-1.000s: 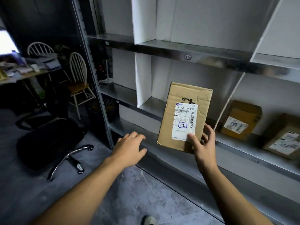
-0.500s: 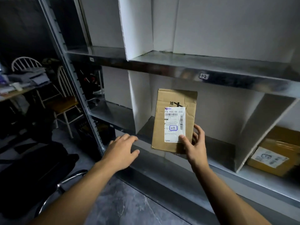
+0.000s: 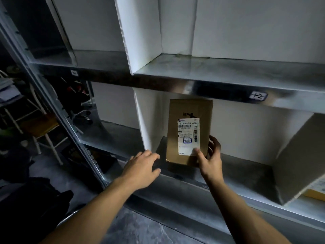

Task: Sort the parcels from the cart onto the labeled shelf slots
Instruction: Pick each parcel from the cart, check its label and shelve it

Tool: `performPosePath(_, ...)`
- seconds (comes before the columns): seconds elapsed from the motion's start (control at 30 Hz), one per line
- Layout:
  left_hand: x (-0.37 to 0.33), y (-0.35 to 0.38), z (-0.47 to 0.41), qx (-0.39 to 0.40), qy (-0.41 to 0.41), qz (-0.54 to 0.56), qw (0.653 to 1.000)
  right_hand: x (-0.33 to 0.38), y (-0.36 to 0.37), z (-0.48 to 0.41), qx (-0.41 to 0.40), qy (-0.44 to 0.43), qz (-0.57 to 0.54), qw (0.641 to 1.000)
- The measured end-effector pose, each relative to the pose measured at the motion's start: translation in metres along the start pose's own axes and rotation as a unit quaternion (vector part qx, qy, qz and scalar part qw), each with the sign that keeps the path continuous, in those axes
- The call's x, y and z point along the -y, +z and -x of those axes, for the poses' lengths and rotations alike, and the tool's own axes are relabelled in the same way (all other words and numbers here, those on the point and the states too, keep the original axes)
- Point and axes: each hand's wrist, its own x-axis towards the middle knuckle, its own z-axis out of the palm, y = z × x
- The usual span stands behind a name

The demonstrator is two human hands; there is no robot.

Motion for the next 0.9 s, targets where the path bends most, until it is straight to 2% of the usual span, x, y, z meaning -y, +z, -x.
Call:
performPosePath(0.37,0.057,0.007,-0.049,0.049,0.036,0.005,0.998,-0.036,0.046,-0.028,-0.026,0.012,0.071,0.997)
performPosePath(0.57,0.07,0.013,-0.054,0.038,0.079,0.029,0.996,-0.046,0.056,-0.045,-0.059,0.055,0.046,0.996)
performPosePath(0.9,0.071,0.017,-0.051,0.05,0.122,0.05,0.99,-0.05,0.058,-0.042,-0.064,0.064,0.024,0.996)
